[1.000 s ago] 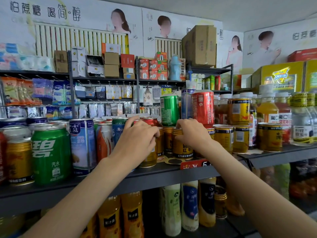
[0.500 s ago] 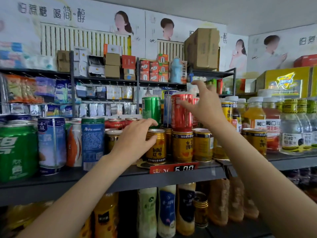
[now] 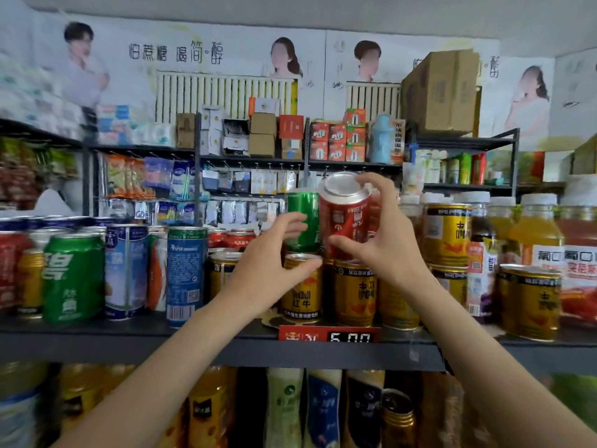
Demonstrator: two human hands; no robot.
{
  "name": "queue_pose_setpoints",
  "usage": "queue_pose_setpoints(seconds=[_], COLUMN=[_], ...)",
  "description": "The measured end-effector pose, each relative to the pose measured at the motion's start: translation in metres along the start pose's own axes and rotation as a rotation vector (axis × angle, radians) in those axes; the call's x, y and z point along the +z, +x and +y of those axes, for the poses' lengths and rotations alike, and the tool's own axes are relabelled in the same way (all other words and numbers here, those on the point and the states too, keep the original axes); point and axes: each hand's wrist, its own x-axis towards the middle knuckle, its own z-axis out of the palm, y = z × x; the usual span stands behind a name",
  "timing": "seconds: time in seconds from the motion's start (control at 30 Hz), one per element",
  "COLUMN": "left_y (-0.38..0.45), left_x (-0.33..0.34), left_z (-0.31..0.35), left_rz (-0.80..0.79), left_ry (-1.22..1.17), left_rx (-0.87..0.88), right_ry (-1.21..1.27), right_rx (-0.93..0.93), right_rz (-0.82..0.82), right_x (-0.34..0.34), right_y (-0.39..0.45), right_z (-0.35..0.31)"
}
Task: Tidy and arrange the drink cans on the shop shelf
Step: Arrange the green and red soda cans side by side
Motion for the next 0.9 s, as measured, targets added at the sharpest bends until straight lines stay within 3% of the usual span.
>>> queue_pose_setpoints(seconds=[0.2,0.3,0.43,0.53,0.7,0.77,0.9], left_y=[0.005,0.002,0.004,0.011,0.021,0.023,0.026], left_x=[-0.004,-0.007,-0.028,-0.060,-0.103,-0.113,-0.114], left_z=[0.003,0.000,0.004,0.000,0.001,0.005,0.012], left_rz=[0.051,-0.011,0.019,0.049,-0.097,-0.147,-0.207], left_ry=[-0.195,-0.260,-0.536,-0.580,-0.443,-0.290,-0.027], left_rx=[-0.010,-0.014,-0.148,-0.172,-0.168,-0.152,-0.128], right_ry=[0.137,0.372,0.619,0.500,0.012,-0.029,0.122], right_rx=[-0.091,0.019,0.240,0.282,0.127,0.117,0.093], right_rz=[-0.011,-0.006,-0.015,-0.111,-0.163,-0.217,-0.333], right_x=[0.008,0.015,0.027,0.021,0.031,0.039,0.053], right_y=[-0.008,-0.009,-0.004,0.011,0.016,0.013,0.011], right_z=[-0.011,-0.016,-0.027,-0.033,-0.043,-0.047,-0.064])
